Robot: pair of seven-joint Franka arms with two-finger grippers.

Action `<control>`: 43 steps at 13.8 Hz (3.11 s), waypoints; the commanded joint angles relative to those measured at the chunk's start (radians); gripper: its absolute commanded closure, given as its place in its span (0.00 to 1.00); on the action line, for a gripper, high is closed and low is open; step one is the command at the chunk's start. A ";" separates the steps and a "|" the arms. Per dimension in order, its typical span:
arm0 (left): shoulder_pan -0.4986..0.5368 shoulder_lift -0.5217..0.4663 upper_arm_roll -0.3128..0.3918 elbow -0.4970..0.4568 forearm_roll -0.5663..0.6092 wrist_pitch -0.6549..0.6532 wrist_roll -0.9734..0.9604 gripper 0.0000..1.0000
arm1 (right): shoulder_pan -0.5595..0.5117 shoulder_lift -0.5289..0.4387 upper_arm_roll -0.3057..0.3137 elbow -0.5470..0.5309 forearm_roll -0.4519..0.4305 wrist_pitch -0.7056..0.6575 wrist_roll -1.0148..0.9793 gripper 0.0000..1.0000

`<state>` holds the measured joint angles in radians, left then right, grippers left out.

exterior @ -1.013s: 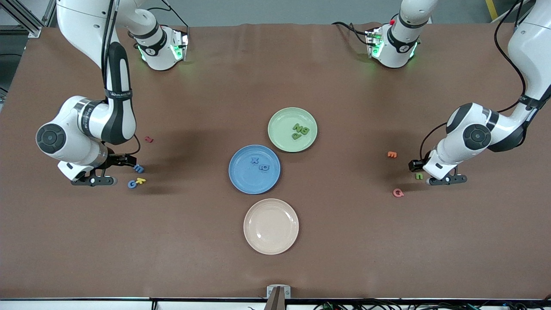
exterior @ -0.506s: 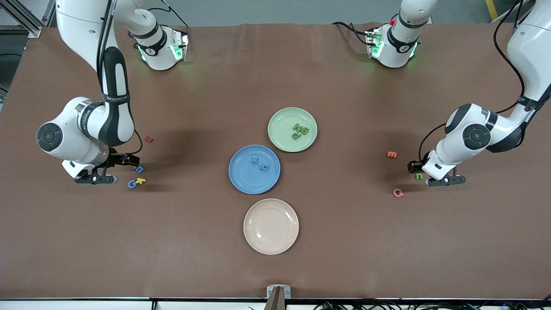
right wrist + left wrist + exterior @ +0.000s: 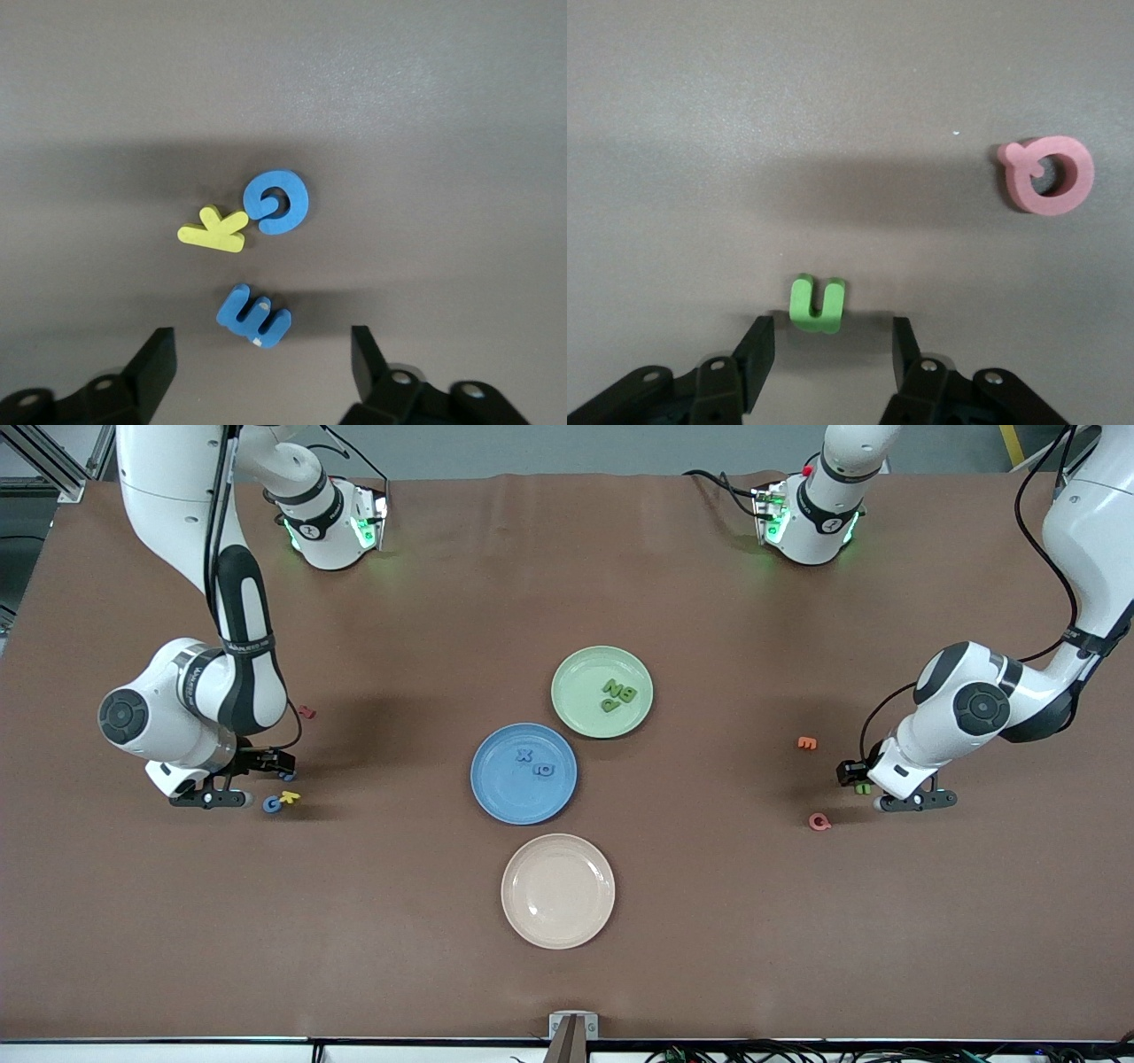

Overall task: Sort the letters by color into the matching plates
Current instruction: 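Grasp the green U with the left gripper while the right gripper grasps blue E, then carry the green U to the green plate while the right gripper carries E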

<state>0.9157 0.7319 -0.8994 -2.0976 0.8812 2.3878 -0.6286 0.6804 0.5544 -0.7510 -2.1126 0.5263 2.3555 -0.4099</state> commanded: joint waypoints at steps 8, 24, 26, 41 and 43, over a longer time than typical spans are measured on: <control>-0.005 0.015 0.016 0.024 0.028 0.007 0.023 0.40 | -0.031 0.053 0.047 -0.001 0.080 0.050 -0.030 0.30; -0.017 0.003 0.022 0.042 0.025 0.007 0.038 0.96 | -0.056 0.035 0.082 0.029 0.077 0.021 -0.023 0.82; -0.015 -0.006 -0.004 0.041 0.021 -0.002 0.029 0.98 | -0.053 0.015 0.078 0.066 0.073 -0.042 -0.017 0.82; -0.207 -0.019 -0.362 -0.065 -0.051 -0.194 -0.687 0.99 | 0.410 0.005 -0.005 0.267 0.070 -0.297 0.859 0.84; -0.256 -0.012 -0.362 -0.071 -0.059 -0.170 -0.814 0.98 | 0.424 0.032 0.036 0.319 0.073 -0.295 0.966 0.84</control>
<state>0.6881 0.7323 -1.2545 -2.1606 0.8431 2.1990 -1.3486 1.0935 0.5590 -0.7353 -1.8455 0.5837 2.0651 0.4622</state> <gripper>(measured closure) 0.736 0.564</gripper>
